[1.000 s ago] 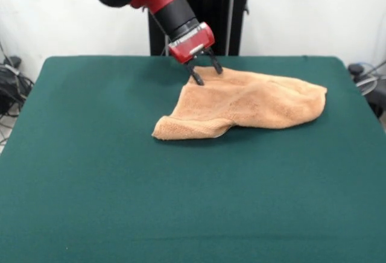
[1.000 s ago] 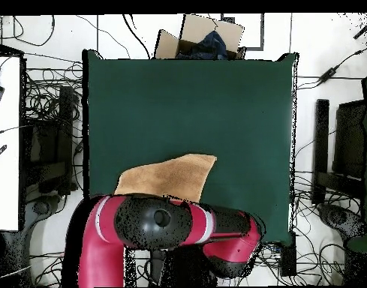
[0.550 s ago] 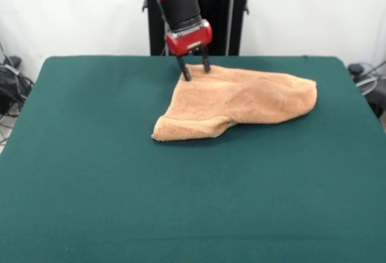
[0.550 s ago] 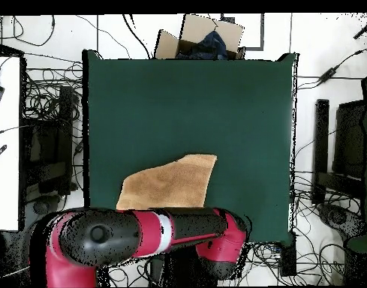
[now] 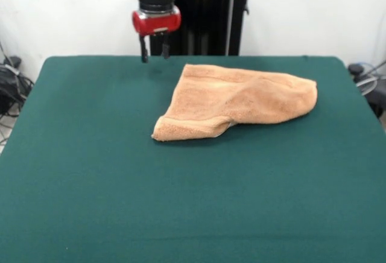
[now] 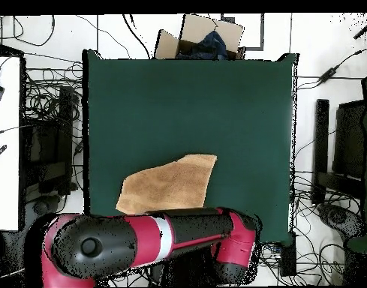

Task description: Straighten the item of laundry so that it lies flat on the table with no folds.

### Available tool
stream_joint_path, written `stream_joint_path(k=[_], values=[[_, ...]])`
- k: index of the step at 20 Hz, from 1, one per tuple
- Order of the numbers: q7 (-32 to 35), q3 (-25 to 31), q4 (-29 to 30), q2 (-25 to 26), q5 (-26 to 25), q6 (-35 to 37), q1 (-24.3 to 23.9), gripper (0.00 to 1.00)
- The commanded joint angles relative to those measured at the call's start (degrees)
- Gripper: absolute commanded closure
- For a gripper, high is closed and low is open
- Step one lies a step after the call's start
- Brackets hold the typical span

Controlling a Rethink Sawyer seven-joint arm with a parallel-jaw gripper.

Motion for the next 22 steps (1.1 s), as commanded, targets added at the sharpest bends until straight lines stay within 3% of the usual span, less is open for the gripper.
stream_joint_path(k=[1,4,8,11,17,22], values=[[4.61,4.25,-4.21,-3.53,-7.04,3.88,-1.72,0.00],[6.51,4.75,-4.41,-4.42,-9.01,4.69,-1.61,0.00],[10.30,5.79,-0.63,-7.31,-7.91,6.88,-1.00,0.00],[15.08,7.10,3.85,-11.12,-5.15,8.03,-1.72,0.00],[18.22,10.76,11.29,-17.68,0.58,11.42,-4.14,0.00],[24.27,15.70,12.67,-22.55,-2.19,17.05,-6.65,0.00]])
